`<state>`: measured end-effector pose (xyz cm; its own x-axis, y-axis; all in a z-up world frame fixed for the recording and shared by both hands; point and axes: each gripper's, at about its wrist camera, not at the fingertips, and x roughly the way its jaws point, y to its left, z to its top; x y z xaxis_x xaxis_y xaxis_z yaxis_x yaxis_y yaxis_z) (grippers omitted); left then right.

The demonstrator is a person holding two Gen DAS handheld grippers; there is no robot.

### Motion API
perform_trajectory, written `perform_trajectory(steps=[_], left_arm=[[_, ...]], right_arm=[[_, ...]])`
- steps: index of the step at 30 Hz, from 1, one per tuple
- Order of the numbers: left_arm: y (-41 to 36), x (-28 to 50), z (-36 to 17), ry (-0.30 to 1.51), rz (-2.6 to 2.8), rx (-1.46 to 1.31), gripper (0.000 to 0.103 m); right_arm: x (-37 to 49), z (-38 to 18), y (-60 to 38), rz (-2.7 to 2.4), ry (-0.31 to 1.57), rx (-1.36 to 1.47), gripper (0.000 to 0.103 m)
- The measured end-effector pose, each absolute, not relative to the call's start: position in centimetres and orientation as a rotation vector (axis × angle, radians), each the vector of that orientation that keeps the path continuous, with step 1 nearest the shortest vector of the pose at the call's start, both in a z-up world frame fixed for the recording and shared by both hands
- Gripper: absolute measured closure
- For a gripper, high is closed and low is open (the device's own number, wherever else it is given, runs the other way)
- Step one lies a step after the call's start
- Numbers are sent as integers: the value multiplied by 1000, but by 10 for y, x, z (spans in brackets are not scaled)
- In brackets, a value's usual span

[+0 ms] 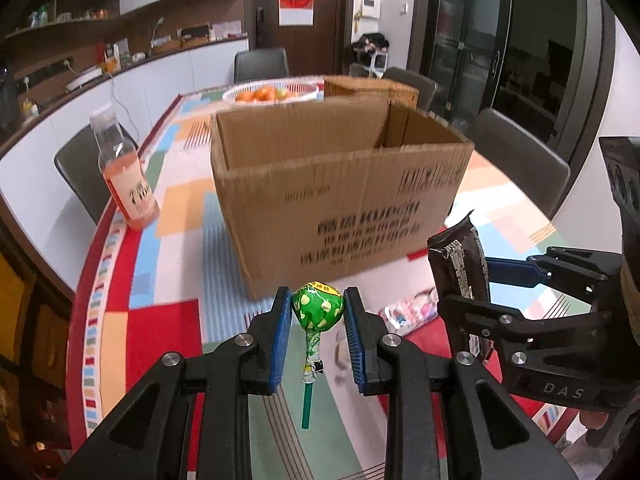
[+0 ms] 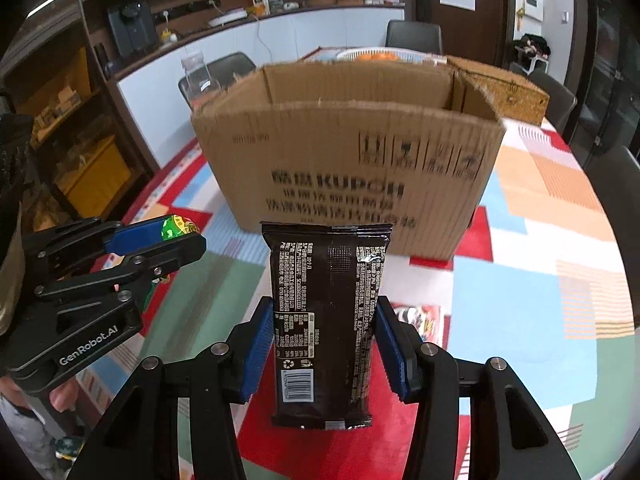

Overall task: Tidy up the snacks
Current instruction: 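Carry both snacks over the box and open both grippers to release them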

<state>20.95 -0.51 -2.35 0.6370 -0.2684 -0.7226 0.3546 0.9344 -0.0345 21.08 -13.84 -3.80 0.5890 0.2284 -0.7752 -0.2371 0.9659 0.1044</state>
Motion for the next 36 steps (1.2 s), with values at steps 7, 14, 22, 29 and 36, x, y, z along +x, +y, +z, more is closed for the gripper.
perform_trajectory(steps=[7,14,22,29,36], left_arm=[[-13,216,12,714,-359,115,76],[-19,228,50,614,-354,114,76],[-21,254,82,539,-336,123,76],[-22,289,88,538,-320,129,76],[-28,328,77,604,-344,117,76]], right_arm=[[220,-5,-148,251,795,12,53],[234,36,-154,240,672,21,53],[257,73,-156,230,569,26,53],[295,82,-155,235,573,14,53],[336,77,-151,225,611,4,53]])
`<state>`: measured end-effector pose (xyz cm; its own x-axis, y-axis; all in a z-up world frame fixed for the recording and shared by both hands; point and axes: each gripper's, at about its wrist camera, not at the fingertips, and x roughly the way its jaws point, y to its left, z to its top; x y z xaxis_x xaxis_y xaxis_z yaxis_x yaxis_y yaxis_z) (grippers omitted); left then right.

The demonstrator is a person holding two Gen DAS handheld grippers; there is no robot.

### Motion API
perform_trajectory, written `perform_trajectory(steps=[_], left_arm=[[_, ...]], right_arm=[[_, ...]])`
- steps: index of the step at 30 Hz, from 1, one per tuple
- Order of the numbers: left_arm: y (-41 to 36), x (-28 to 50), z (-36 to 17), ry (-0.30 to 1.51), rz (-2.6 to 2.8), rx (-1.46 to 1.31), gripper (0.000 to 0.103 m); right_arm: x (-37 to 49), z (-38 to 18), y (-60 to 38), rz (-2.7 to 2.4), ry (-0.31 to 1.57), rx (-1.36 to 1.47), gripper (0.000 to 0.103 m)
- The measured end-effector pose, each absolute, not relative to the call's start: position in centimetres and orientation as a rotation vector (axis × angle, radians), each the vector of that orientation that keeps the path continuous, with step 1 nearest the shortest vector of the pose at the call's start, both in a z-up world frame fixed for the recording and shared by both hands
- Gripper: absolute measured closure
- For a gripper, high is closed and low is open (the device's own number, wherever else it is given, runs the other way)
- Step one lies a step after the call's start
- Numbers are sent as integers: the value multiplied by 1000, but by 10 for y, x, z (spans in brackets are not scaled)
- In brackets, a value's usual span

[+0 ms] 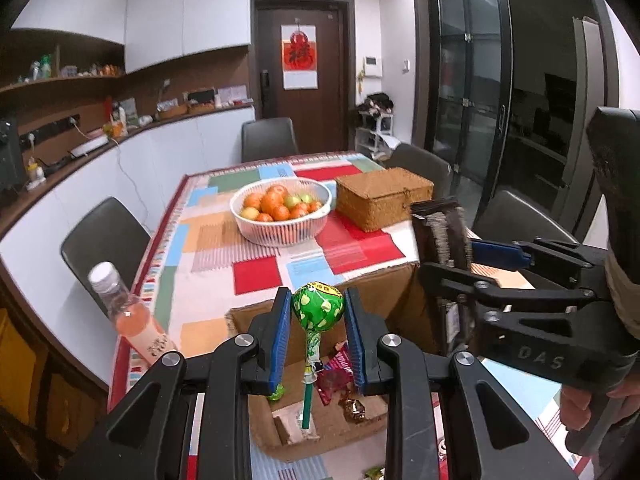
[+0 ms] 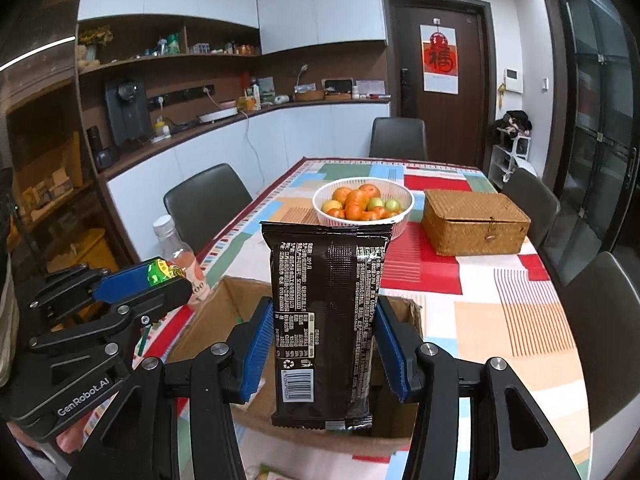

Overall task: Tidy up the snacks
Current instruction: 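Carry both snacks over the box and open both grippers to release them, then return both tools from the box to the remaining snacks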

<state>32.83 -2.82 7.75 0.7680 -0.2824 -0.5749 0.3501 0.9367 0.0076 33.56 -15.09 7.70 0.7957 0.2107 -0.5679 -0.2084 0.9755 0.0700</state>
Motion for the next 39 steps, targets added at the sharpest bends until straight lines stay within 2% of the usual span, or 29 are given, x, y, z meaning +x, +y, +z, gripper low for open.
perform_trajectory(steps=[3,5,6,9,17,28,39], left_arm=[[-34,343,67,637,-336,131,75],[-37,350,59,662,-297,151,55],[-36,351,55,664,-258,159,52],[-31,342,48,665,-233,159,50],[-25,289,46,634,-219,172,38],[-25,229,40,635,-239,160,32],[-26,201,-7,779,-246,204,32]], right_arm=[[353,68,-148,239,650,9,53],[363,57,-147,251,687,3,52],[366,54,-147,245,703,-4,51],[368,46,-152,189,714,-25,40],[327,45,-153,211,695,-90,39],[266,38,-142,308,701,-180,39],[244,-20,-131,353,876,-290,39]])
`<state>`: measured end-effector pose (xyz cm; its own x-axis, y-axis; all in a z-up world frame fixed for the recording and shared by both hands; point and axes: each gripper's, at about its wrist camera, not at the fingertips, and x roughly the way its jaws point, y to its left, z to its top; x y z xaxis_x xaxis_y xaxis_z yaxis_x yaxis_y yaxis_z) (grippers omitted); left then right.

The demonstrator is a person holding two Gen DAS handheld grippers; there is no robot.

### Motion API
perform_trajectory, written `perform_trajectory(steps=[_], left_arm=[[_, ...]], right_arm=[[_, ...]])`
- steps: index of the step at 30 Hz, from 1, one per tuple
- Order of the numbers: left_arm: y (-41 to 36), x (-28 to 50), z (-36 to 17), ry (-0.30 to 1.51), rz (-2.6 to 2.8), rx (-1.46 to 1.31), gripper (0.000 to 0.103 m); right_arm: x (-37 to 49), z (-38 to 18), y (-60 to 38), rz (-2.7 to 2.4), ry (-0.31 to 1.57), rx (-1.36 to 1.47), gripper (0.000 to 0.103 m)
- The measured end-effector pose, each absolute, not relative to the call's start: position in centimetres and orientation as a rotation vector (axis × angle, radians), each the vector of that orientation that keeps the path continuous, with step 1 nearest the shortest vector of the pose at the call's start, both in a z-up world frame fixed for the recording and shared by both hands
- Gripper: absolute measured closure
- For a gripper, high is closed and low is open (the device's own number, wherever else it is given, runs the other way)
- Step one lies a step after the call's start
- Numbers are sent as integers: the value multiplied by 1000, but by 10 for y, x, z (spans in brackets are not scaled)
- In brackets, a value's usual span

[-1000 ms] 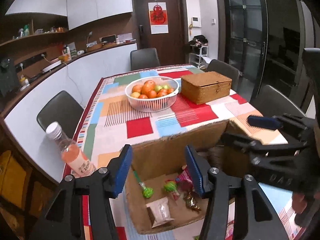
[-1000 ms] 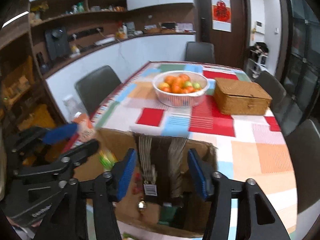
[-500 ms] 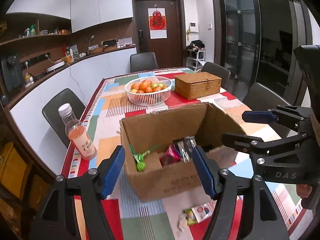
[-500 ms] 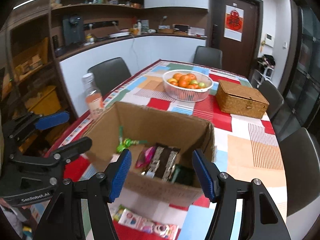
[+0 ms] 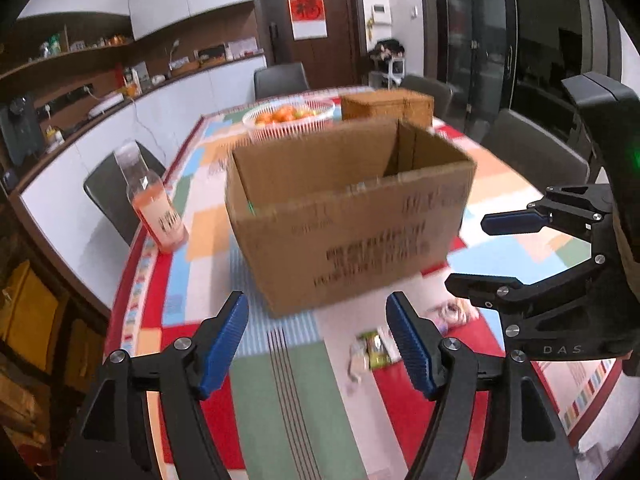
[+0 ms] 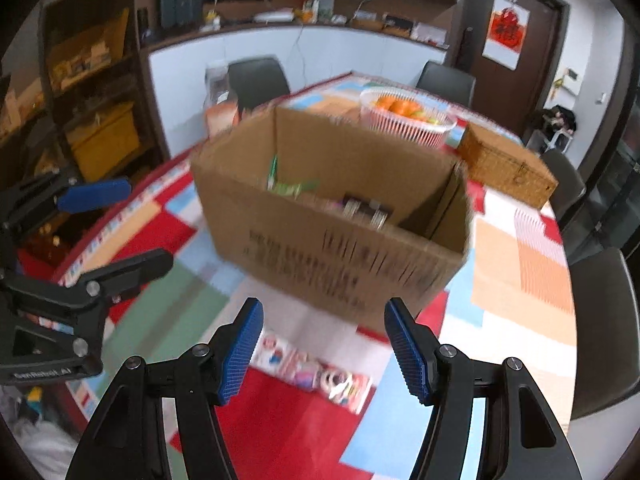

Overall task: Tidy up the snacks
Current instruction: 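Return both tools from the box to the remaining snacks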

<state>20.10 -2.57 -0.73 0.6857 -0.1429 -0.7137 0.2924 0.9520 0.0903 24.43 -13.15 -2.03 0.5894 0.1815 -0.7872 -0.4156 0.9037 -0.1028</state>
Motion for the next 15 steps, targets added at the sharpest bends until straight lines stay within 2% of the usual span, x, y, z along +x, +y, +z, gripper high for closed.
perform_trajectory(steps=[15], left_arm=[[-26,206,-86,1013,-231,221,32]], right_arm=[[249,-97,-130,371,1092,-478,39]])
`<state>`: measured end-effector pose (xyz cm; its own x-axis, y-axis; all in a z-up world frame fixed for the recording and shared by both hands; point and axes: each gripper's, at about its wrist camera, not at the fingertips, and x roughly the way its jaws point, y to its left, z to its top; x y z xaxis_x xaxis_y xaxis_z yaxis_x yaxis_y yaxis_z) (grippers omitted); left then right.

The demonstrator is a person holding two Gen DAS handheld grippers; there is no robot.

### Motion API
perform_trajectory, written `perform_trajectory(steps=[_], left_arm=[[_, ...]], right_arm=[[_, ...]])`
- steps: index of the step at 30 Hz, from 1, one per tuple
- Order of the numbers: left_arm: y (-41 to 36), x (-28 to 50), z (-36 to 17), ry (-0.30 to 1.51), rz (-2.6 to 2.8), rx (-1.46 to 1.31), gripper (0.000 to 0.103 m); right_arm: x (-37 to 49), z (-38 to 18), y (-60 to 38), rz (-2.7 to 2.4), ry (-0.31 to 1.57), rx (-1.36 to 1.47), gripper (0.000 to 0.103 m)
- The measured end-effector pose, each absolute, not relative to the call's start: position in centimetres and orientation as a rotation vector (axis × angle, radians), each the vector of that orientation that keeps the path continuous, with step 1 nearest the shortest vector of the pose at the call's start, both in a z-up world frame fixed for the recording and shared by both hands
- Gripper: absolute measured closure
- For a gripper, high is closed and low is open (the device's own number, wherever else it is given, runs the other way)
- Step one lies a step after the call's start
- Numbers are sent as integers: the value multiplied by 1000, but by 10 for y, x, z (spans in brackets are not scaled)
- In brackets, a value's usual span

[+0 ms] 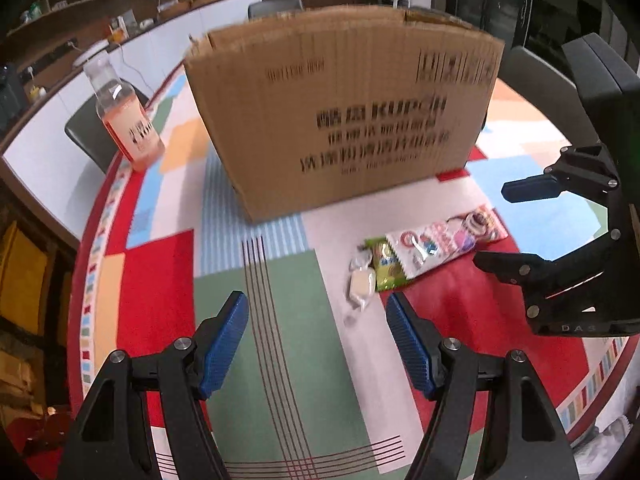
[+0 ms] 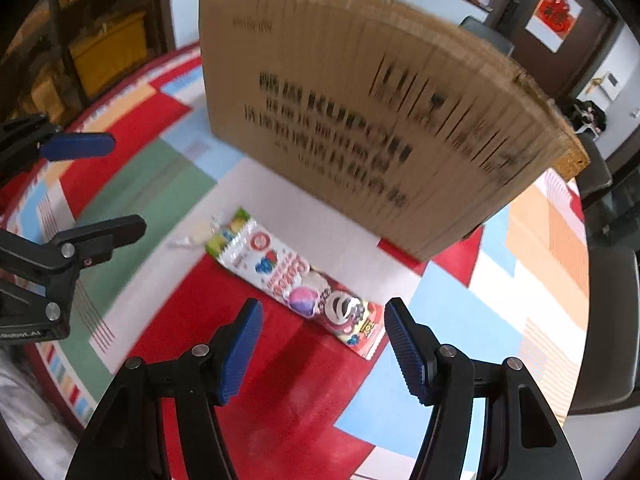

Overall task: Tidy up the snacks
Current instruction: 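Return both tools from the box to the remaining snacks, then grasp the white wrapped candy with the left gripper while the right grasps the pink Lotte pack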

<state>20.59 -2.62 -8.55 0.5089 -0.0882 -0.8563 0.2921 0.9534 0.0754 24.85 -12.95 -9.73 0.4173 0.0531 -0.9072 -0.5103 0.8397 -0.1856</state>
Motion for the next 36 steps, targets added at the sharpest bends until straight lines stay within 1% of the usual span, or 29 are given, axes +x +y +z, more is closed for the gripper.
perform_trajectory(steps=[11,21,23,28,29,31,34,36], left_arm=[[-26,221,-114,1101,-256,195,32],[-27,236,-119,1112,-289,170,34],[-29,238,-120,1109,-299,174,39],[-32,242,-123,1099,-314,189,41],[-32,242,-123,1099,-314,192,43],[-33,241,-125,1103,-318,194,45],[-34,240,-127,1109,-319,192,50],[-32,242,-128,1113,-320,187,55]], right_arm=[[265,-124,-123,410,1140,-569,39],[281,-129,-124,456,1133,-508,39],[283,-129,-129,465,1139,-469,39],[285,-130,-141,466,1155,-378,40],[284,-130,-142,467,1155,-362,42],[280,-130,-146,473,1149,-330,56],[271,-129,-146,457,1134,-314,67],[264,-129,-144,445,1129,-296,72]])
